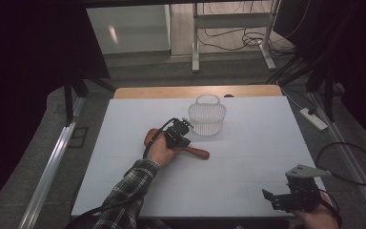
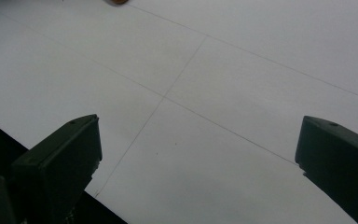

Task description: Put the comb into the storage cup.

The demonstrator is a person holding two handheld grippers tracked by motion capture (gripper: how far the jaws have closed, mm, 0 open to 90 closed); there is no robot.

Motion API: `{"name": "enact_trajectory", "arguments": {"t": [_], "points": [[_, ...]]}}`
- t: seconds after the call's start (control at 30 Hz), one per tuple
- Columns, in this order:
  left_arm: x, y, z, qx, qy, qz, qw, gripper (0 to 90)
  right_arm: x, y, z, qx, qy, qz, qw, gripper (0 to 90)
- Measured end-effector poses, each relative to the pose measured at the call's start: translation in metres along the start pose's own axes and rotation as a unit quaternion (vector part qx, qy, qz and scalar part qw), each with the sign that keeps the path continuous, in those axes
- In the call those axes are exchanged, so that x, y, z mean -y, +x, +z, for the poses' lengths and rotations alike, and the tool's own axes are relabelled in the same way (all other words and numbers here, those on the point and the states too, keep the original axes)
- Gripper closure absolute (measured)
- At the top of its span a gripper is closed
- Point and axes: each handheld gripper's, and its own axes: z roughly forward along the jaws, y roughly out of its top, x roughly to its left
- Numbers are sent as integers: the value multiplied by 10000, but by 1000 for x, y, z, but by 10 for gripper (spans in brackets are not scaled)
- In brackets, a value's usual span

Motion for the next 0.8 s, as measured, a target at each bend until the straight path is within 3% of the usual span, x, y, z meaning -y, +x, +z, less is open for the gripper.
{"name": "enact_trajectory", "arguments": {"t": [0.23, 0.8], "points": [[10, -5, -3, 182, -79, -46, 9998, 892, 0, 0, 0, 5, 5, -13, 10000, 7], [32, -24, -12, 305, -154, -122, 9993, 892, 0, 0, 0, 12, -7, -32, 10000, 8]]}}
